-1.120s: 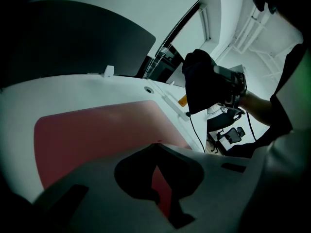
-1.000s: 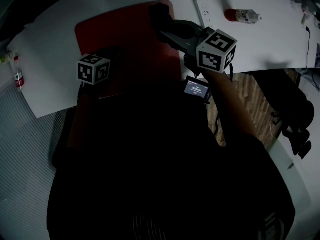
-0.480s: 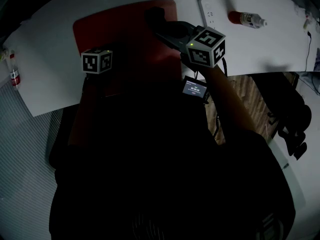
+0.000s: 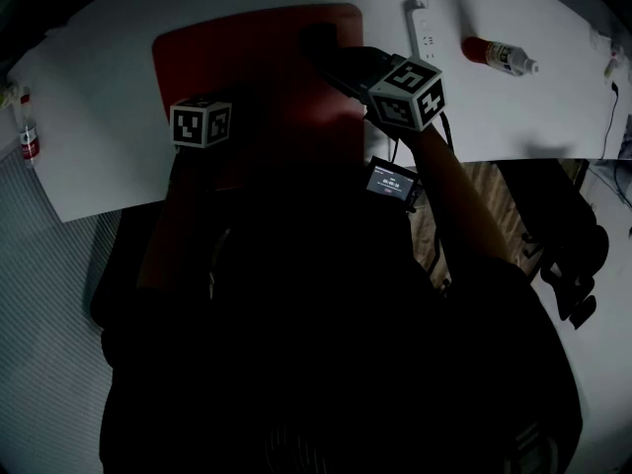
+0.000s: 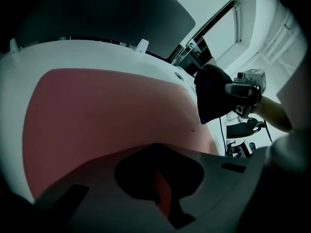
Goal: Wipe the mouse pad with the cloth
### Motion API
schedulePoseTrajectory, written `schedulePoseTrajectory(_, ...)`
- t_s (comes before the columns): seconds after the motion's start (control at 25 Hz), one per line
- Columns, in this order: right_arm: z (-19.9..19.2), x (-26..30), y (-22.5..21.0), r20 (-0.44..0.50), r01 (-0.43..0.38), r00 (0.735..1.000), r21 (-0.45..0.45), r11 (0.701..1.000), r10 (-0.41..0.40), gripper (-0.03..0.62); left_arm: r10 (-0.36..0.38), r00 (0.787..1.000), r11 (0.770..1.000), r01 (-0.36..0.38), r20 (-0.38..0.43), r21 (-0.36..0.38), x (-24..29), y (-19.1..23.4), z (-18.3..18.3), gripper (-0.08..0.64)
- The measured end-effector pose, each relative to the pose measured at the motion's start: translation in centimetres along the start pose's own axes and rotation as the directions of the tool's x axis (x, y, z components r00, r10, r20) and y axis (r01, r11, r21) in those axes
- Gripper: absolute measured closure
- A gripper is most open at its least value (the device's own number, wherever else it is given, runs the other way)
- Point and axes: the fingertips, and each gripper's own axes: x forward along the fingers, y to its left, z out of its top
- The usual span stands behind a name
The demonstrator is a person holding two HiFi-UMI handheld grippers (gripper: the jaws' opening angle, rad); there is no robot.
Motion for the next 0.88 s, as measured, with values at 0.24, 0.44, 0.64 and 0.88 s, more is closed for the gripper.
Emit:
schedulePoseTrajectory(0.24,3.1,-0.1,-4.9,-0.041,0.139,0.988,-0.174,0.975,-0.148,0.526,-0.006,1.000,1.000,0.006,0.001,0.006,0.3,0.0,-0.3,0.552)
schedulePoseTrajectory(0.44,0.1,3.4,-6.4,-0.226,0.110,0.944,-0.476,0.873,-0.242,0.526,-0.002,1.000,1.000,0.002,0.008,-0.001,0.3,0.0,-0.3,0.552)
schedulePoseTrajectory(0.64,-4.9,5.8,-7.1,-0.329,0.075,0.891,-0.574,0.816,-0.314,0.526,-0.004,1.000,1.000,0.004,0.010,0.004,0.4,0.0,-0.4,0.552)
schedulePoseTrajectory(0.88,-7.5,6.2,-3.5,-0.404,-0.062,0.905,-0.435,0.898,-0.134,0.529,-0.010,1.000,1.000,0.010,0.025,-0.022,0.0,0.1,0.1,0.552)
